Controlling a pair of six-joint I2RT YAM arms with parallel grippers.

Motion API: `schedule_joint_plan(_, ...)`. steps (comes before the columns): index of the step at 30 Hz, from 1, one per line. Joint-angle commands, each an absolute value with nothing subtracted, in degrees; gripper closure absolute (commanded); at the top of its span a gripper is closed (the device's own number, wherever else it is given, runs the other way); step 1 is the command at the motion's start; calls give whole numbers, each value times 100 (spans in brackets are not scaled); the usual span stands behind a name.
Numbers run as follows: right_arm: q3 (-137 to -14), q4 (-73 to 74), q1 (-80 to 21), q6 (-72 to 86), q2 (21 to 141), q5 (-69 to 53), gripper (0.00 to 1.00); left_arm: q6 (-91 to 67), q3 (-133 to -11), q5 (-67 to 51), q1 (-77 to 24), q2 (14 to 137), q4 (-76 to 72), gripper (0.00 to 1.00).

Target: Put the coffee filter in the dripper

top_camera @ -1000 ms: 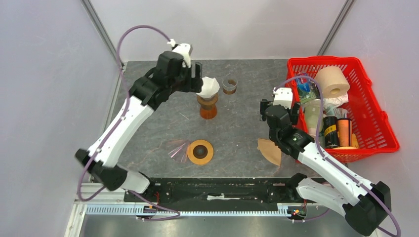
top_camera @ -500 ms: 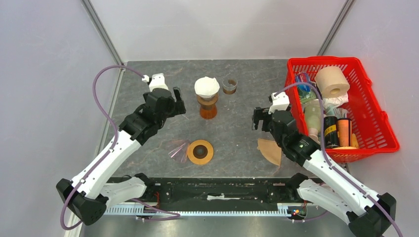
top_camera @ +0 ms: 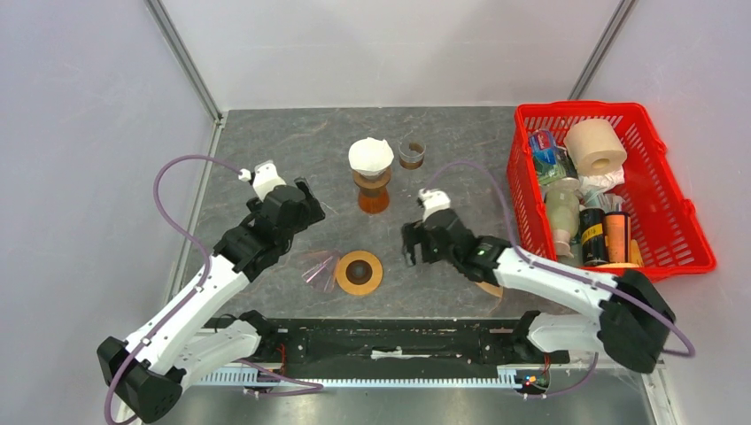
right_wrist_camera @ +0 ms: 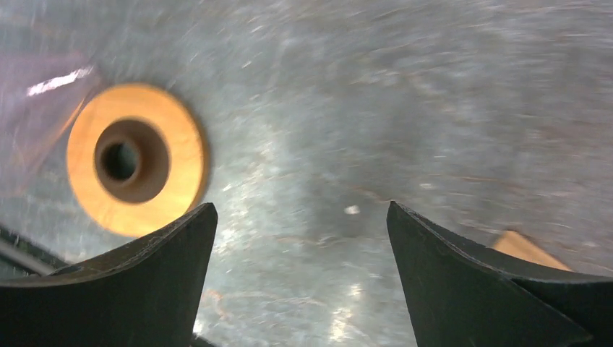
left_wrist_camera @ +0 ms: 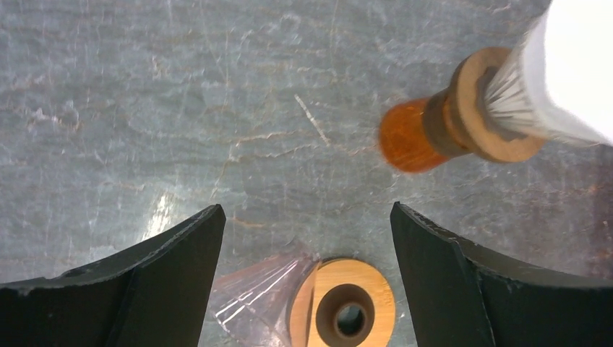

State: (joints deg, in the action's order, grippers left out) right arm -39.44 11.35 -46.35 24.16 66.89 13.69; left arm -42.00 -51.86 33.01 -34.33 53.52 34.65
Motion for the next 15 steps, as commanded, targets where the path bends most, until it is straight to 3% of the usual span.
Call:
schedule_joint_plan(1,-4609,958,-5666,2499,7356,1896,6,-4851,-4816,3463,-3437,5153,3586,8)
schedule_joint_plan(9,-5792,1332,-6783,2319,8899,2753,12,-4860,-4602,3592,-3440,4898,3754,8)
schedule_joint_plan(15,-6400,1490,-6978,2041,9708,2750,16,-4913,-4554,3700,-3445,4869,3901,7)
